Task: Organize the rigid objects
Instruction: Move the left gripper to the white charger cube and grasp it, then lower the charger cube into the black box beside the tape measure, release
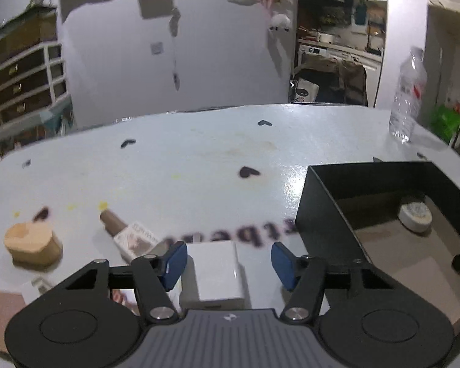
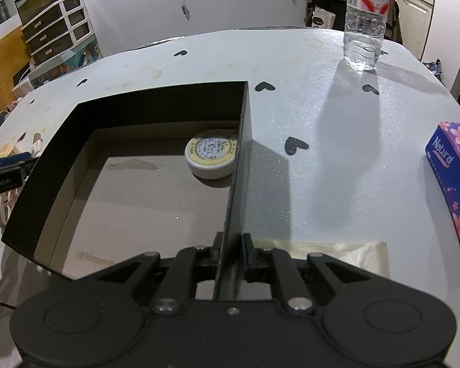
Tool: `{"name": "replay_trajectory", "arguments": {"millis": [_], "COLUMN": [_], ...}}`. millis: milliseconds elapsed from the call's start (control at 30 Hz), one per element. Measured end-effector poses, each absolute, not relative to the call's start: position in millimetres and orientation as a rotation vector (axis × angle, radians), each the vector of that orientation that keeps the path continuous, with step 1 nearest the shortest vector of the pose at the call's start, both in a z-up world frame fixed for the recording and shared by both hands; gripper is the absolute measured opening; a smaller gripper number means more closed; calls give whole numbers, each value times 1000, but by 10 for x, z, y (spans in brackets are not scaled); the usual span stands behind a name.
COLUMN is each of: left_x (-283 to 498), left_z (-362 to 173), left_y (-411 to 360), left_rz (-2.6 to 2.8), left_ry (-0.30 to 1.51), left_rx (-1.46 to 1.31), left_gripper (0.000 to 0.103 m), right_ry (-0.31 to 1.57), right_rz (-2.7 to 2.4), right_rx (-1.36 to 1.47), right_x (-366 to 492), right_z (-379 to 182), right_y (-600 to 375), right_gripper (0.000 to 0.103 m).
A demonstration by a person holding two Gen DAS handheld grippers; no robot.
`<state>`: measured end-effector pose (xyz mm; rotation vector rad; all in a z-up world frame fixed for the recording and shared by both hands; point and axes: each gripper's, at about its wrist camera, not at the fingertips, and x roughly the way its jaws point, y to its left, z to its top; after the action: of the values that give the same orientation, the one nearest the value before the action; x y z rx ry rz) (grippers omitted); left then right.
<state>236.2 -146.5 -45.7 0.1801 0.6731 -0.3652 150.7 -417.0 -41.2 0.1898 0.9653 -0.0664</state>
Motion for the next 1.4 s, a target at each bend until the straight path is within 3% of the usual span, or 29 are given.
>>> {"name": "replay_trajectory", "arguments": {"millis": [367,433,867,1167,1400], "left_x": [2503,2521,2519,2239,2091], "left_z": [-550,-541,-509,4,320], "left_y": [-1385,-1383,-1360,-1282,-1656], "left_rz": [-287,-308,-311,-379,-544], "left_ry": [743,768,800,697,665], "left_rx": [204,202,143,-12,-99], "left_gripper": [55,46,46,46,46], "right_ry": [965,965,965,966,966], "right_rz": [-65,-63,-64,-62,-61], "right_rx": [193,194,194,191,188], "right_x": [1509,1510,1510,1509,1510], "right_z": [-415,-416,-414,-414,-414], "right_y": [-4179,-4181,-4185,-4178,-4174], "right_gripper": [11,12,12,11,11]}}
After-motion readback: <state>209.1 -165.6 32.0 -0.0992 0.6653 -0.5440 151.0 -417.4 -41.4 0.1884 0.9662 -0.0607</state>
